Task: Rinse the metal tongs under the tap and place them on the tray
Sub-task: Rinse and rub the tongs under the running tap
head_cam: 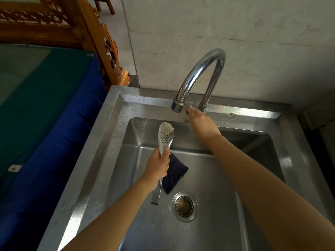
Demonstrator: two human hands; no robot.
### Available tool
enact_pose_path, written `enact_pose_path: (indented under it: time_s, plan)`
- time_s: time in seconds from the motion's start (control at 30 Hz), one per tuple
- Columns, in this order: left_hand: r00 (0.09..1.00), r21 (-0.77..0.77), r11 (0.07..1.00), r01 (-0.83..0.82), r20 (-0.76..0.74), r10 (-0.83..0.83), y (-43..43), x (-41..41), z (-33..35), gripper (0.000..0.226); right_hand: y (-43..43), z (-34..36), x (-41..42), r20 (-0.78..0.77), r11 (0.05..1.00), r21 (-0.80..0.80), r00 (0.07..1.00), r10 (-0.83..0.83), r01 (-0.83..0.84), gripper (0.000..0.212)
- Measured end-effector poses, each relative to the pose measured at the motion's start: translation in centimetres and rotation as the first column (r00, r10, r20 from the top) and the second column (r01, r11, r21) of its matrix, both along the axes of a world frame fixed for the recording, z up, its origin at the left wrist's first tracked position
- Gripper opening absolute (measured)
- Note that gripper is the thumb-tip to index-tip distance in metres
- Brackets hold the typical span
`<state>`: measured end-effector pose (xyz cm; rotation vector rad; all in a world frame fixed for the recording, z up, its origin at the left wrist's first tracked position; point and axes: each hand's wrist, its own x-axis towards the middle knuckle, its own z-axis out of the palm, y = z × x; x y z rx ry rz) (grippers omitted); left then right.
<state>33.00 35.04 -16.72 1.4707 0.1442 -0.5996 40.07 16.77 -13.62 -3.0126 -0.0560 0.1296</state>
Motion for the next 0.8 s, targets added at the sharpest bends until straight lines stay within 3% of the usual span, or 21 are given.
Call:
enact_pose_path:
  time_s: [0.1, 0.43, 0.63, 0.7, 0.8]
  plan:
    - [0.999, 0.015, 0.999, 0.042, 0.018, -0.042, -0.3, -0.6, -0.1, 0.023, 0.1, 0.6, 0.2, -0.001, 1.000, 0.018, 1.000, -0.002, 0.002, 0.040]
    - [0.992, 0.135, 0.986, 0.100, 0.061, -0.108, -0.1, -1.6, -0.9, 0.020, 0.0, 1.7, 0.3, -0.047, 0.999, 0.029, 0.999, 0.017, -0.016, 0.034]
    - [0.986, 0.093, 0.984, 0.150, 0.053, -0.155, 0.3, -1.8, -0.5, 0.021, 0.2, 1.8, 0.0, -0.097, 0.989, 0.127, 0.994, -0.057, 0.069, 0.047]
    - [0.984, 0.075, 0.984, 0.161, 0.061, -0.165, 0.5, -1.9, -0.3, 0.021, 0.3, 1.8, -1.3, 0.010, 0.967, 0.232, 0.994, -0.107, 0.102, 0.045]
    - [0.977, 0.134, 0.978, 0.159, 0.120, -0.175, 0.5, -2.0, -0.1, 0.021, 1.6, 1.8, -3.9, 0.292, 0.912, 0.408, 0.942, -0.168, 0.036, 0.030]
